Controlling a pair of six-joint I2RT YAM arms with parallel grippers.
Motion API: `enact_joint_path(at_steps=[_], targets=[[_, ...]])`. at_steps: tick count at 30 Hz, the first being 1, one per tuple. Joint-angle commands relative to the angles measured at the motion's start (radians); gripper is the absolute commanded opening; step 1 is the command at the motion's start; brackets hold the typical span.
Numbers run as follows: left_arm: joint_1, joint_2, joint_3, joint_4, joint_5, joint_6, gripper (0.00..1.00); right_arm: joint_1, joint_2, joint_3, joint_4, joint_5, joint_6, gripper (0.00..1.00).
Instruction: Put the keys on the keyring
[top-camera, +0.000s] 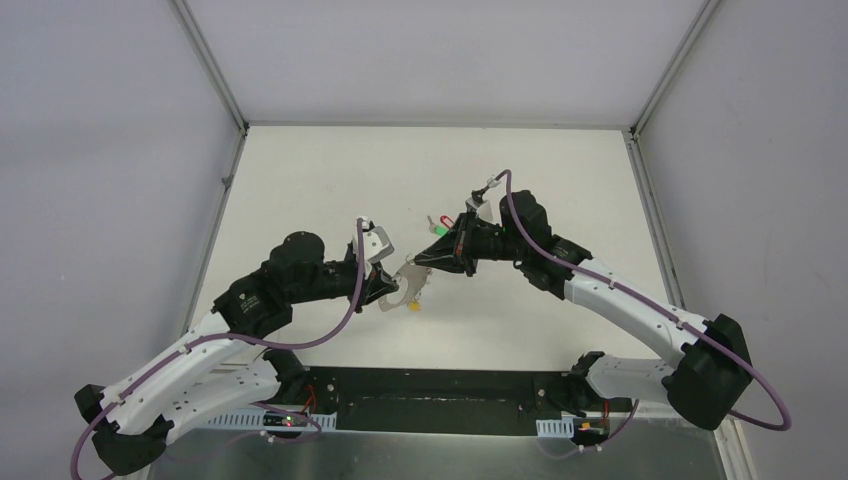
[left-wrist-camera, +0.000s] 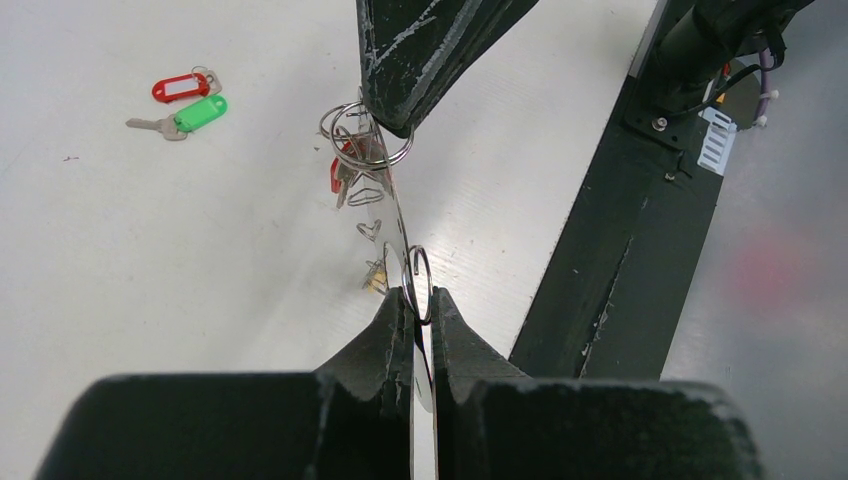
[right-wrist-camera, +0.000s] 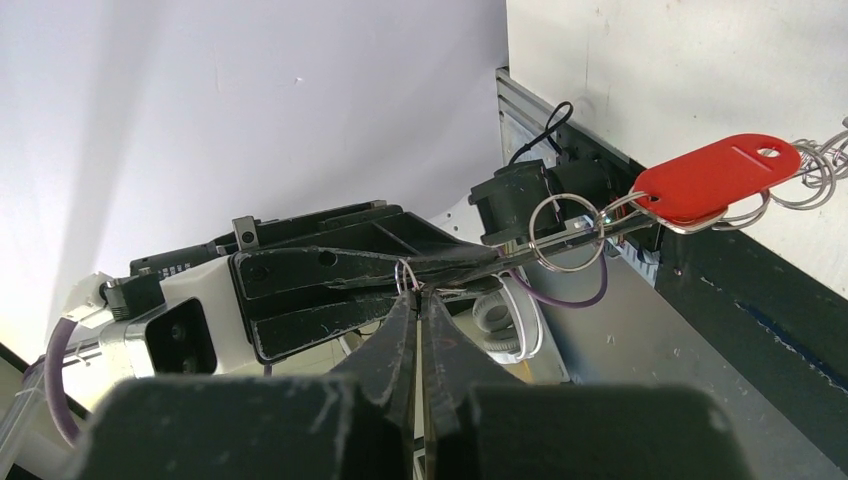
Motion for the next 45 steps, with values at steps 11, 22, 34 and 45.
enact_joint_path(at_steps=[11, 22, 34, 45], targets=[[-0.002, 0.018, 0.036, 0.072, 0.031, -0.024, 0.0, 0.011, -0.002, 0.043, 0.068, 0.033, -0.057, 0.0], [-0.002, 0.041, 0.049, 0.081, 0.032, -0.05, 0.02, 0.031, 0.012, 0.061, 0.109, 0.047, -0.235, 0.0], [-0.002, -0.009, 0.039, 0.123, 0.036, -0.102, 0.55, 0.03, -0.011, 0.002, 0.183, 0.044, -0.376, 0.0], [-0.002, 0.027, 0.118, 0.185, -0.016, -0.272, 0.81, 0.03, -0.008, -0.01, 0.18, -0.017, -0.5, 0.0]])
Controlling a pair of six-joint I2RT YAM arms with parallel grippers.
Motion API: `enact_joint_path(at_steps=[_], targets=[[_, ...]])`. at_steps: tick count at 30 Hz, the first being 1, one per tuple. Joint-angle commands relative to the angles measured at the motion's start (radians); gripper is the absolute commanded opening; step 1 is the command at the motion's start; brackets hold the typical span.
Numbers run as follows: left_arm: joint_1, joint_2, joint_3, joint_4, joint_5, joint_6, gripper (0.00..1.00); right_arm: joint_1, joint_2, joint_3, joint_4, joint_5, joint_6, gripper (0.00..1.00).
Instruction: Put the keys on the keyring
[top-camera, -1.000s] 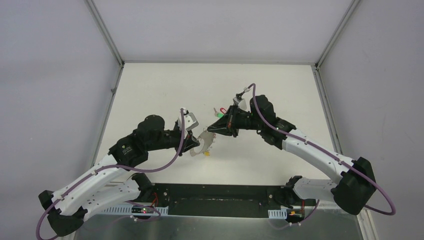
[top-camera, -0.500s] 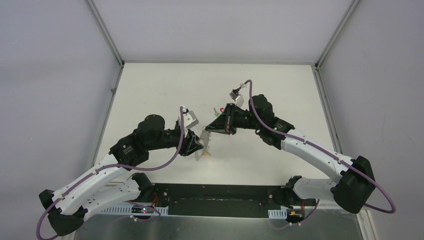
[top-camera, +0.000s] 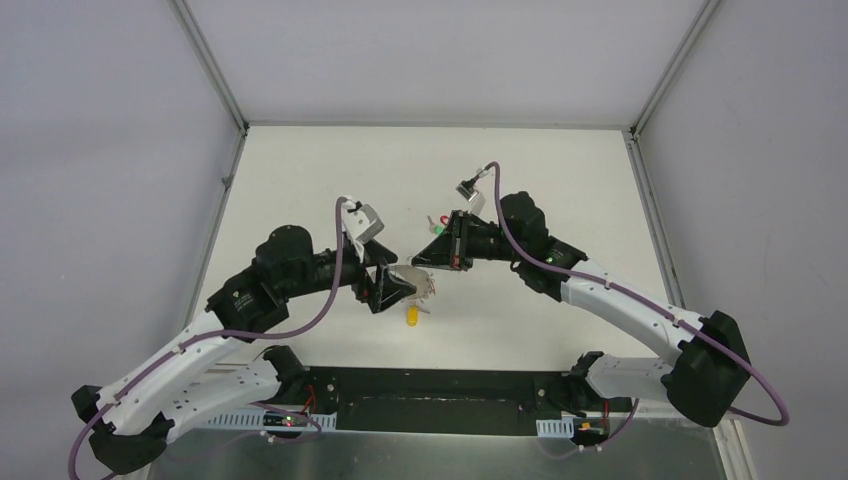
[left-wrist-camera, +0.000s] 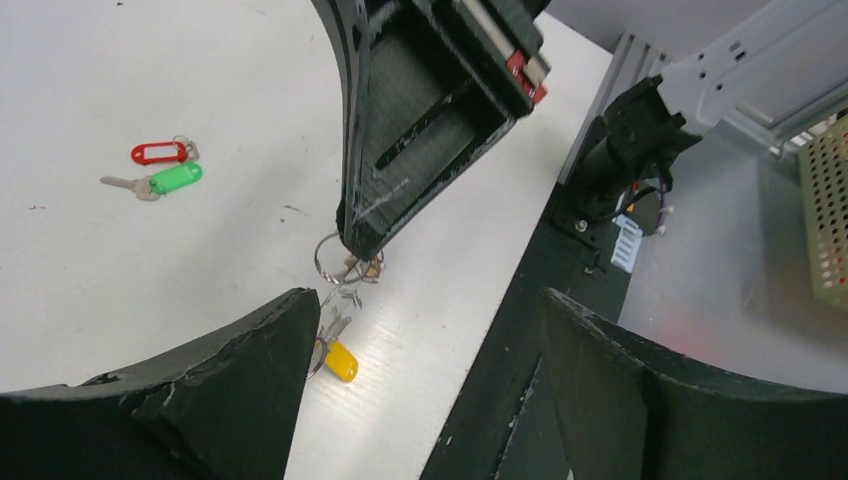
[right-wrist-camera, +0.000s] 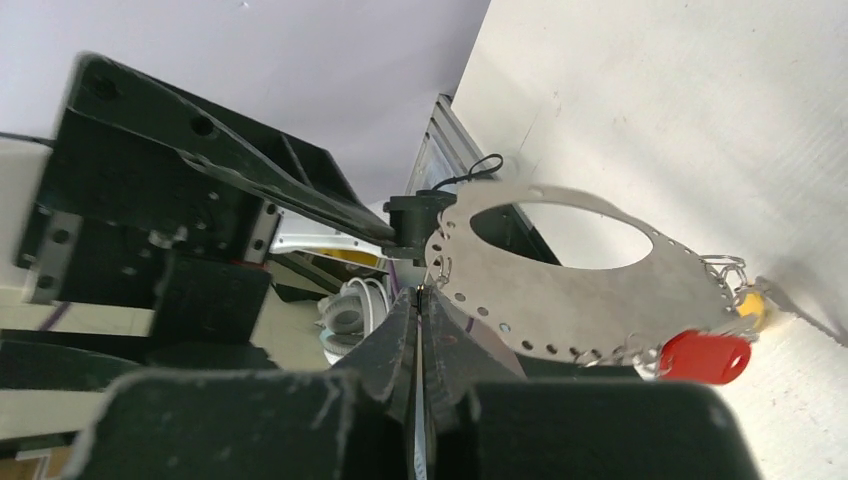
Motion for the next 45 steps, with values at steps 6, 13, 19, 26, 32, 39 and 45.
enact_joint_path(at_steps=[6, 13, 19, 26, 32, 39, 45], targets=[[0.015, 0.131, 0.167, 0.039, -0.026, -0.146, 0.84, 0.004, -0.045, -0.026, 0.069, -0.033, -0.148, 0.0], [0.286, 0.223, 0.177, 0.04, 0.36, -0.226, 0.82, 0.005, -0.065, -0.056, 0.069, -0.023, -0.205, 0.0], [0.48, 0.251, 0.021, 0.33, 0.712, -0.374, 0.79, 0.003, -0.081, -0.07, 0.069, -0.023, -0.253, 0.0], [0.518, 0.263, -0.271, 0.998, 0.824, -0.633, 0.71, 0.011, -0.105, -0.077, 0.078, -0.032, -0.328, 0.0], [0.517, 0.259, -0.387, 1.251, 0.798, -0.766, 0.65, 0.014, -0.146, -0.126, 0.193, -0.052, -0.363, 0.0], [0.501, 0.286, -0.44, 1.375, 0.786, -0.82, 0.51, 0.016, -0.152, -0.137, 0.252, -0.098, -0.377, 0.0], [0.489, 0.291, -0.442, 1.394, 0.788, -0.804, 0.46, 0.018, -0.141, -0.131, 0.279, -0.128, -0.376, 0.0]])
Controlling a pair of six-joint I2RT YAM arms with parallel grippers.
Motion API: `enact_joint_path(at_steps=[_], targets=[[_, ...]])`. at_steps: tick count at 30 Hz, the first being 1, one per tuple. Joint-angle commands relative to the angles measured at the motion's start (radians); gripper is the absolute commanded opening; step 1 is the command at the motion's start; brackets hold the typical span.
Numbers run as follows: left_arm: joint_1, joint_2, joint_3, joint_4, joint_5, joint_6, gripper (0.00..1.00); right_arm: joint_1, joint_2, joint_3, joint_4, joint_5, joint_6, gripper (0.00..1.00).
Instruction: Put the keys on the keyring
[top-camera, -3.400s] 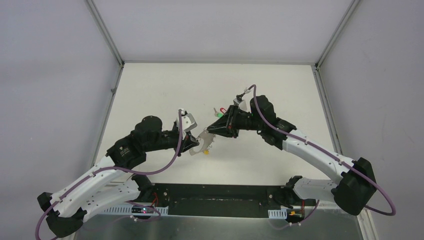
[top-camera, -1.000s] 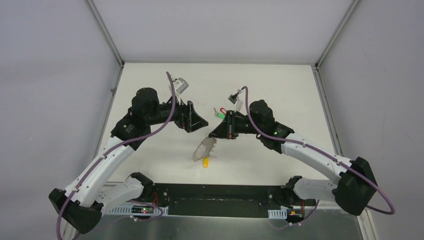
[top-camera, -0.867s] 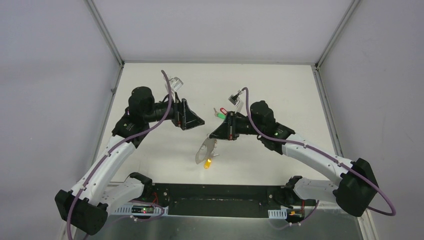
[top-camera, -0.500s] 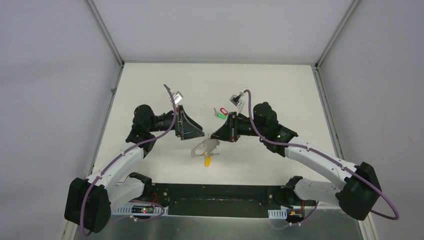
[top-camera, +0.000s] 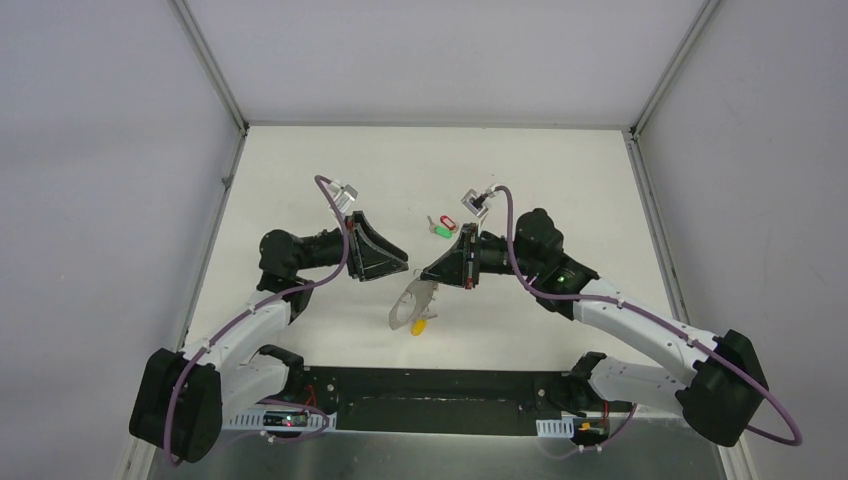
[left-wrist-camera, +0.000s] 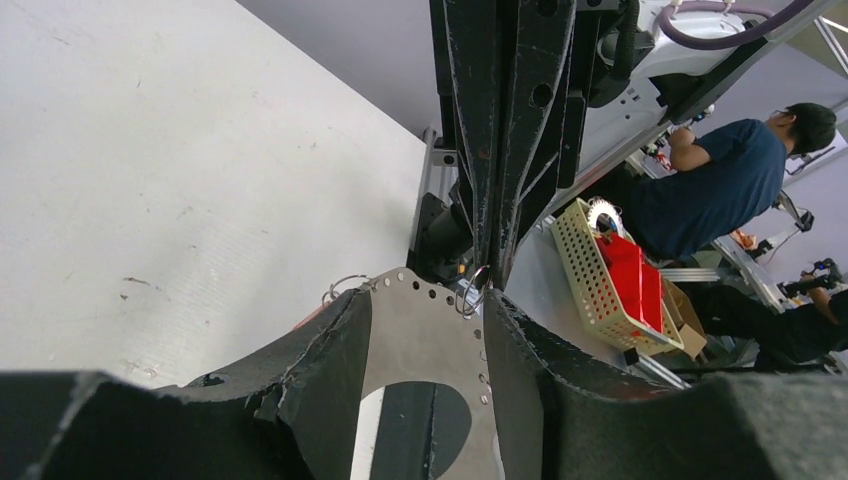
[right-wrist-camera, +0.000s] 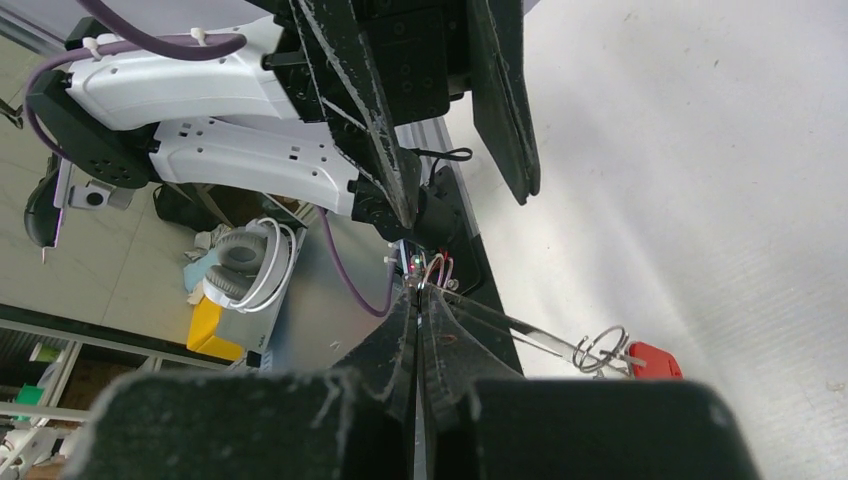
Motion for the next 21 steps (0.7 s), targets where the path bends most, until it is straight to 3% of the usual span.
enact_joint_path(at_steps=[1, 12, 15, 21], targets=[[-0.016, -0.001, -0.002, 0.105, 0.021, -0.001, 0.46, 0.007, -0.017, 0.019, 0.112, -0.045, -0.018, 0.0], [-0.116, 0.022, -0.003, 0.093, 0.001, 0.013, 0.44, 0.013, 0.01, 0.033, 0.126, -0.053, 0.0, 0.0], [-0.13, 0.025, -0.001, 0.092, -0.005, 0.025, 0.34, 0.015, 0.011, 0.034, 0.125, -0.055, 0.002, 0.0], [-0.137, 0.026, 0.008, 0.073, 0.002, 0.037, 0.04, 0.015, 0.008, 0.026, 0.126, -0.039, 0.007, 0.0]])
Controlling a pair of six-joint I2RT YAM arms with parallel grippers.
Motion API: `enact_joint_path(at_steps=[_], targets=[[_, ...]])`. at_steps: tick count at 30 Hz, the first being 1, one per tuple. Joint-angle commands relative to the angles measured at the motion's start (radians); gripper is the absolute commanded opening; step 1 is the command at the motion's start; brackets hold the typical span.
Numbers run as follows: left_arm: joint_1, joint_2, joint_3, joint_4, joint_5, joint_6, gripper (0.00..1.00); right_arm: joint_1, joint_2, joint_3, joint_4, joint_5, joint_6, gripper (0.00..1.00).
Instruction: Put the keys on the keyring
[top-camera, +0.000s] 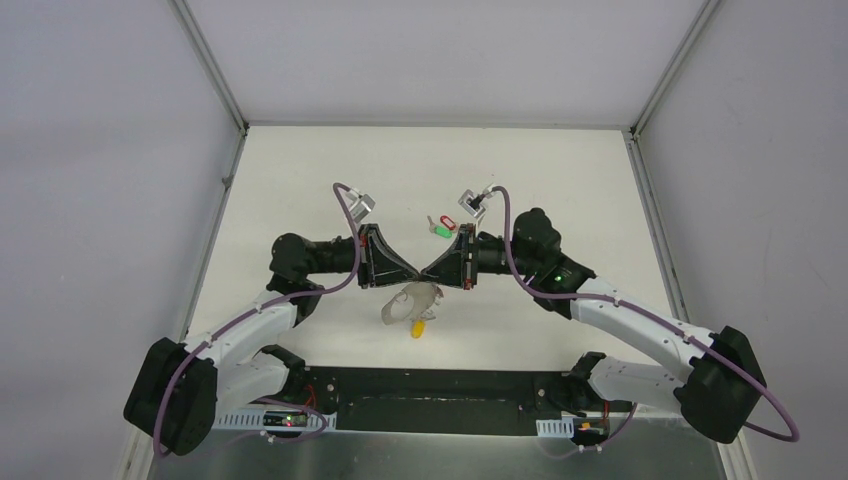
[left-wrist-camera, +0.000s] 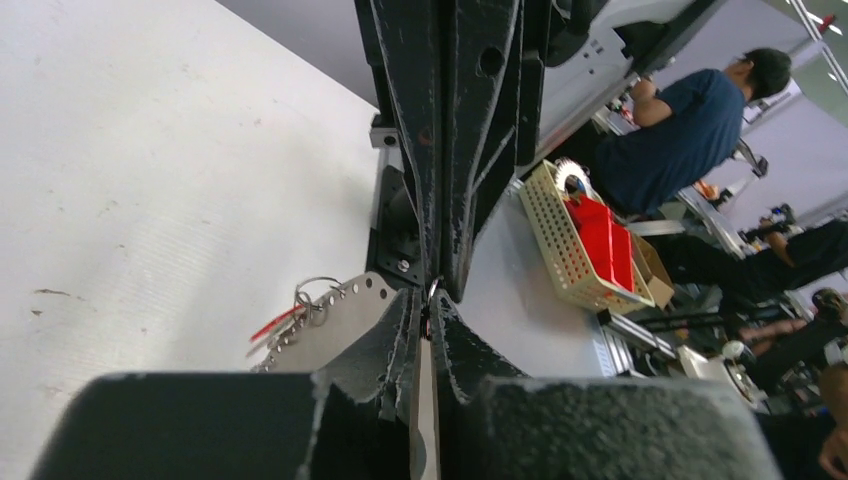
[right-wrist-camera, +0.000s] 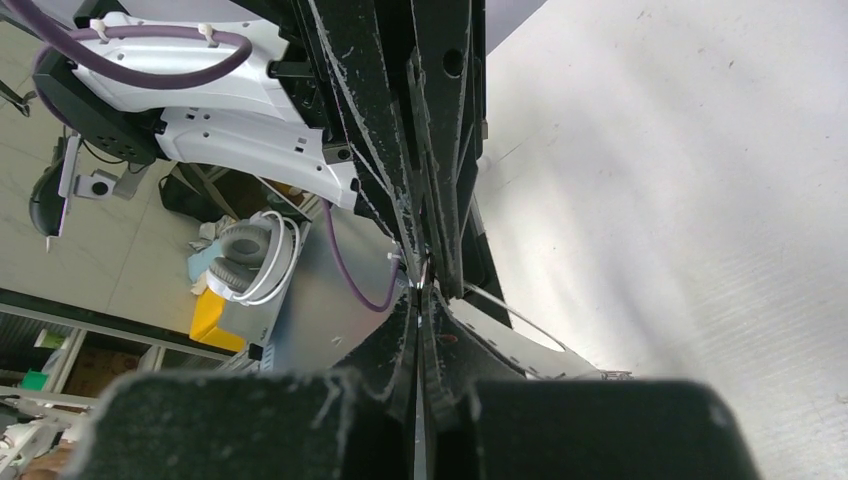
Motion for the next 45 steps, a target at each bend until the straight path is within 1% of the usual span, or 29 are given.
enact_joint_path(at_steps=[1, 6, 7, 8, 10, 11, 13, 16, 18, 21, 28, 34, 37, 40, 42, 45], targets=[[-0.013, -0.005, 0.015, 0.028, 0.006, 0.036, 0.0, 0.01, -0.011, 0.026, 0.09, -0.009, 0.009, 0.0], [-0.013, -0.042, 0.024, -0.042, -0.004, 0.069, 0.0, 0.01, -0.018, 0.02, 0.089, 0.019, 0.007, 0.0], [-0.013, -0.054, 0.027, -0.066, -0.007, 0.083, 0.0, 0.01, -0.021, 0.018, 0.088, 0.029, 0.005, 0.02], [-0.013, -0.068, 0.033, -0.093, -0.01, 0.102, 0.0, 0.01, -0.028, 0.017, 0.088, 0.039, 0.004, 0.13], [-0.013, -0.109, 0.049, -0.17, -0.017, 0.156, 0.0, 0.009, -0.047, 0.018, 0.072, 0.064, -0.013, 0.31], [-0.013, -0.132, 0.059, -0.217, -0.022, 0.192, 0.0, 0.008, -0.061, 0.019, 0.061, 0.081, -0.021, 0.41], [-0.013, -0.185, 0.084, -0.332, -0.039, 0.276, 0.0, 0.008, -0.091, 0.022, 0.04, 0.119, -0.032, 0.6], [-0.013, -0.264, 0.123, -0.468, -0.056, 0.408, 0.0, 0.009, -0.139, 0.021, 0.03, 0.165, -0.047, 0.74], [-0.013, -0.309, 0.136, -0.503, -0.066, 0.48, 0.0, 0.009, -0.162, 0.019, 0.029, 0.184, -0.052, 0.78], [-0.013, -0.374, 0.145, -0.513, -0.07, 0.604, 0.0, 0.009, -0.185, 0.019, 0.03, 0.191, -0.055, 0.81], [-0.014, -0.512, 0.132, -0.52, -0.059, 0.955, 0.0, 0.008, -0.194, 0.019, 0.03, 0.168, -0.062, 0.83], [-0.014, -0.543, 0.19, -0.659, -0.038, 1.202, 0.0, 0.008, -0.198, 0.018, 0.03, 0.143, -0.074, 0.83], [-0.014, -0.549, 0.203, -0.682, -0.038, 1.246, 0.0, 0.008, -0.199, 0.018, 0.03, 0.132, -0.085, 0.82], [-0.015, -0.55, 0.214, -0.699, -0.045, 1.251, 0.0, 0.008, -0.198, 0.022, 0.031, 0.115, -0.105, 0.82], [-0.014, -0.547, 0.226, -0.718, -0.056, 1.222, 0.0, 0.01, -0.198, 0.024, 0.032, 0.108, -0.126, 0.81], [-0.014, -0.518, 0.271, -0.774, -0.093, 1.108, 0.0, 0.013, -0.198, 0.031, 0.033, 0.095, -0.167, 0.8]])
